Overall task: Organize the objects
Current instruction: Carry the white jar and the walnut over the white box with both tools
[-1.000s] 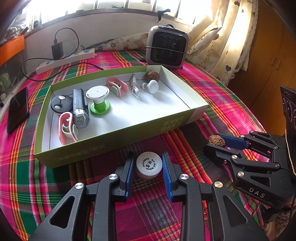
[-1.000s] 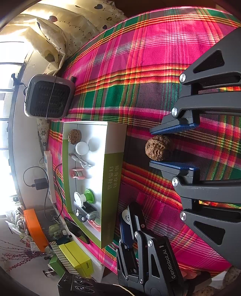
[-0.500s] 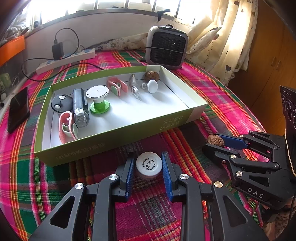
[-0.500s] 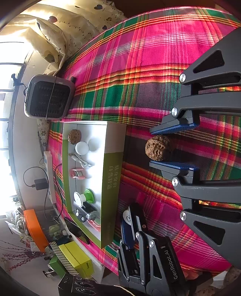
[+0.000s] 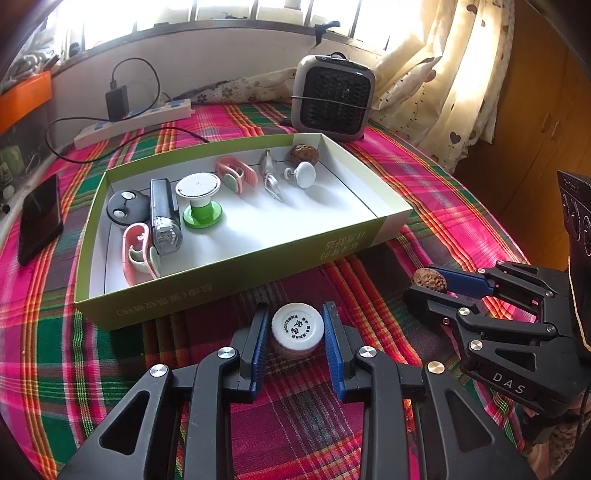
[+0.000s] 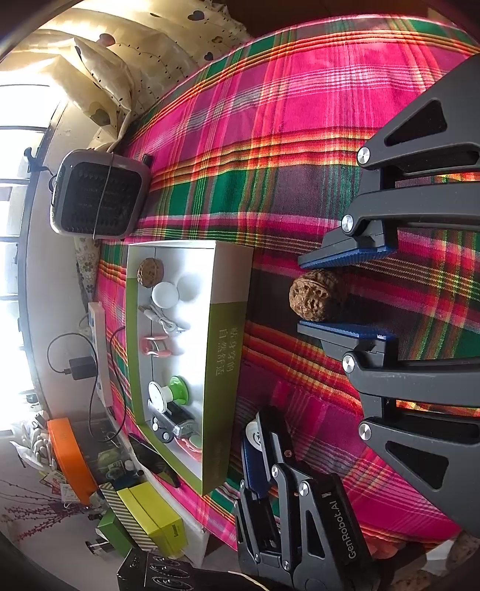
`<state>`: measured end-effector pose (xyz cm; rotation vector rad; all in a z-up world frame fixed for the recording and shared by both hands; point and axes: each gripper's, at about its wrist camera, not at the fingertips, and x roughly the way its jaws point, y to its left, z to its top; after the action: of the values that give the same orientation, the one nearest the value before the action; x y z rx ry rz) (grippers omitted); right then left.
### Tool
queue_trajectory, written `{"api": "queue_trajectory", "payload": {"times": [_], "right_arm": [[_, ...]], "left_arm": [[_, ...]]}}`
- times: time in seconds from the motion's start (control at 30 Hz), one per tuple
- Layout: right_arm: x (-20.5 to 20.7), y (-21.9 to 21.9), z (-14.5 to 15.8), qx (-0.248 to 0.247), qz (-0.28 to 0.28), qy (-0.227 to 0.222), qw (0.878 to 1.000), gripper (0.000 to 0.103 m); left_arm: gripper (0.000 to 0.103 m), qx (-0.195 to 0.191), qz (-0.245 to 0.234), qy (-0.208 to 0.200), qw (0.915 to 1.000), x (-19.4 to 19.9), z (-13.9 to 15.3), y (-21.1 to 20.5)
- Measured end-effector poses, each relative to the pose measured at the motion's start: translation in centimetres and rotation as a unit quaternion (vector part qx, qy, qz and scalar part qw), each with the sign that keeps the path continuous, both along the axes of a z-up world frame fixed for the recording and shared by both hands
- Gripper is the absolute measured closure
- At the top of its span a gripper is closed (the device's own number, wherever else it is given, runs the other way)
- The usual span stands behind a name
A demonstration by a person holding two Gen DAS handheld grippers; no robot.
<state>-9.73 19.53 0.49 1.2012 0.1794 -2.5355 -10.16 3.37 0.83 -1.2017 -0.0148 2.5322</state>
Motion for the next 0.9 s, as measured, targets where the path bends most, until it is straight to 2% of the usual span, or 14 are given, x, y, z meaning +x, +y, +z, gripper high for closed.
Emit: {"api": "queue_trajectory", "payload": {"times": [0.9], "right_arm": [[0.0, -0.8, 2.8, -0.015, 0.009, 0.031, 0.999, 0.074]], "left_arm": [[0.077, 0.012, 0.004, 0.041, 0.9991, 0.9, 3.7, -1.1]]}}
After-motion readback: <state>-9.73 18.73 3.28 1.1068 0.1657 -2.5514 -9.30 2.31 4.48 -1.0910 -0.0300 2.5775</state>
